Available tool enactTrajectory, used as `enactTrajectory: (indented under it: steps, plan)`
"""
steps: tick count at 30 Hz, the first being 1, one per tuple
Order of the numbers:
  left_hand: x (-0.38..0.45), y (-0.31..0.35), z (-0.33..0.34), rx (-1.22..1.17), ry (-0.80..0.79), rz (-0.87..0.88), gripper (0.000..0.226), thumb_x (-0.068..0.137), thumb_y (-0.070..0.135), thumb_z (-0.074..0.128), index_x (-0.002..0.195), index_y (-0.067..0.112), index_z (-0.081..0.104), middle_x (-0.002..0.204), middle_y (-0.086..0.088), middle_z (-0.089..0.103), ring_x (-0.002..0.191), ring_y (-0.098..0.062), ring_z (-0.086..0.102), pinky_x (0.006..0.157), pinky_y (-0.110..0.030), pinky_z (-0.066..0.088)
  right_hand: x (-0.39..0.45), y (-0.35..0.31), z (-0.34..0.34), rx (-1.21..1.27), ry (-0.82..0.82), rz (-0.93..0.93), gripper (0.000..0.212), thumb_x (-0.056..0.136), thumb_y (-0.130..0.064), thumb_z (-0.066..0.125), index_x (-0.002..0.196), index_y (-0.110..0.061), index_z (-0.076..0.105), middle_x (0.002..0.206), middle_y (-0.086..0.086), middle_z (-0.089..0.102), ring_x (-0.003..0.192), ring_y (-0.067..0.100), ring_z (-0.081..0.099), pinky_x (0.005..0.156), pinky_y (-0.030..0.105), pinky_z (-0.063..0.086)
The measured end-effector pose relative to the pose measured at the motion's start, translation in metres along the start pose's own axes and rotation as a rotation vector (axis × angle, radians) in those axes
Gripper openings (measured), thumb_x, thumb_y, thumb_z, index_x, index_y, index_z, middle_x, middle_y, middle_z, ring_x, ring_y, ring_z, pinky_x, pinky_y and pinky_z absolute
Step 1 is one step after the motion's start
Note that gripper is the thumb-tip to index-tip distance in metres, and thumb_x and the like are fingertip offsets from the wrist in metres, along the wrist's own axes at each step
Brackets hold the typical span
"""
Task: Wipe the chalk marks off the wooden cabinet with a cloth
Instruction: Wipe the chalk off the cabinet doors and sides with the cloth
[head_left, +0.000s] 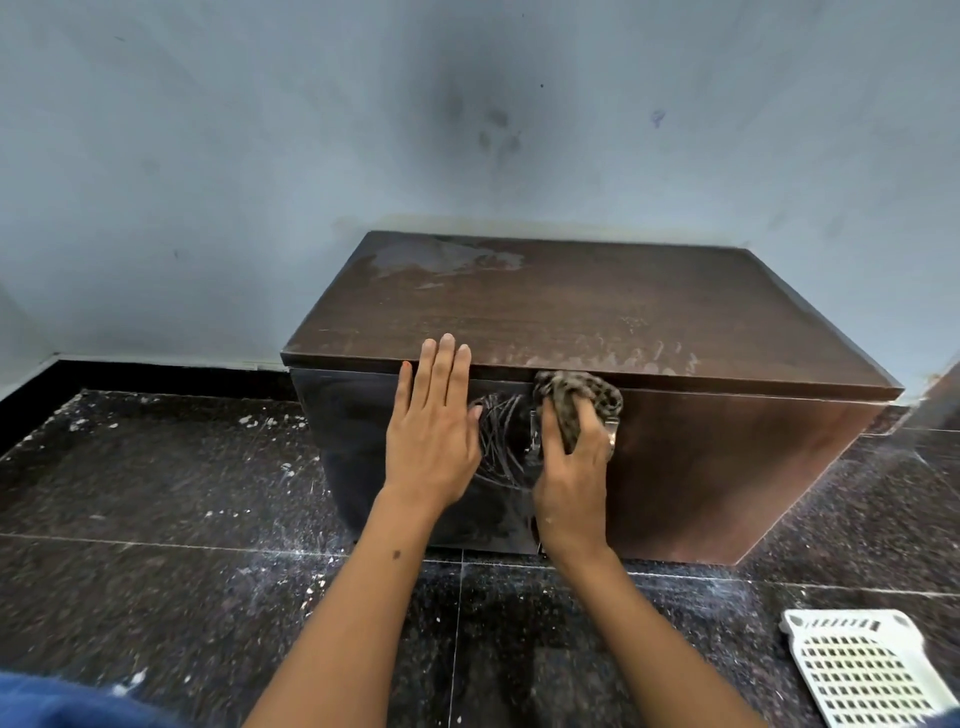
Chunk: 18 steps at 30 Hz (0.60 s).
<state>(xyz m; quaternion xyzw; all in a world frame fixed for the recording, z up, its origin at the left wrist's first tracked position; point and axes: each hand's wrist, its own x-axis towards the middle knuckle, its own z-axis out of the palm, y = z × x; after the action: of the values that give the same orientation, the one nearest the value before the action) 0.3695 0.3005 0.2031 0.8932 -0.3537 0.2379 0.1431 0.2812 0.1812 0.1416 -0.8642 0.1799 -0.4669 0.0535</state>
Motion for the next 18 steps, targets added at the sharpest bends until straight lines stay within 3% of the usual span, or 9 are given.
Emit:
enactTrajectory:
  steps: [3,8,11,13,16,18]
  plan:
    - [-0.01,-0.006,0.007,-0.007,0.024,-0.034,0.066,0.094,0.033,0.028,0.148,0.0,0.012,0.156,-0.019,0.006,0.145,-0.029,0.004,0.117,-0.043,0.006,-0.016,0.016,0.008,-0.052,-0.088,-0.059,0.081,0.064,0.017,0.07,0.136,-0.003,0.039,0.133,0.019,0.033,0.118,0.034,0.038,0.094,0.048,0.048]
    - [-0.023,-0.009,0.014,-0.052,0.027,-0.194,0.072,0.094,0.036,0.028,0.147,-0.005,0.002,0.155,-0.024,-0.004,0.144,-0.032,-0.005,0.118,-0.04,-0.004,-0.027,0.022,0.013,0.003,-0.099,-0.042,0.051,0.082,0.002,0.045,0.132,0.001,0.046,0.133,0.018,0.033,0.119,0.034,0.037,0.097,0.047,0.044]
    - [-0.023,-0.007,0.016,-0.067,0.007,-0.231,0.073,0.094,0.039,0.025,0.147,-0.006,0.001,0.154,-0.024,-0.007,0.144,-0.03,-0.007,0.117,-0.037,-0.007,-0.042,0.021,0.015,0.019,-0.175,0.009,0.071,0.064,0.018,0.07,0.129,0.002,0.046,0.132,0.02,0.034,0.116,0.034,0.039,0.092,0.045,0.049]
    - [-0.022,-0.006,0.017,-0.058,0.011,-0.235,0.073,0.094,0.039,0.024,0.146,-0.006,0.001,0.154,-0.024,-0.008,0.144,-0.03,-0.007,0.116,-0.037,-0.008,-0.044,0.016,0.016,0.033,-0.225,0.053,0.086,0.054,0.02,0.076,0.129,-0.001,0.041,0.131,0.021,0.034,0.114,0.033,0.039,0.088,0.043,0.052]
    - [-0.022,-0.003,0.018,-0.062,0.007,-0.255,0.073,0.094,0.04,0.021,0.146,-0.006,-0.001,0.154,-0.023,-0.01,0.144,-0.03,-0.009,0.116,-0.036,-0.01,-0.044,0.007,0.013,0.058,-0.229,0.111,0.087,0.062,0.014,0.075,0.135,-0.007,0.032,0.132,0.02,0.032,0.116,0.031,0.038,0.089,0.046,0.052]
    - [-0.026,0.0,0.02,-0.086,-0.014,-0.276,0.074,0.092,0.043,0.014,0.146,-0.005,-0.006,0.152,-0.021,-0.018,0.143,-0.028,-0.015,0.116,-0.035,-0.014,-0.038,0.001,0.007,0.116,-0.19,0.143,0.087,0.069,0.016,0.069,0.14,-0.009,0.025,0.135,0.02,0.029,0.122,0.031,0.035,0.098,0.047,0.045]
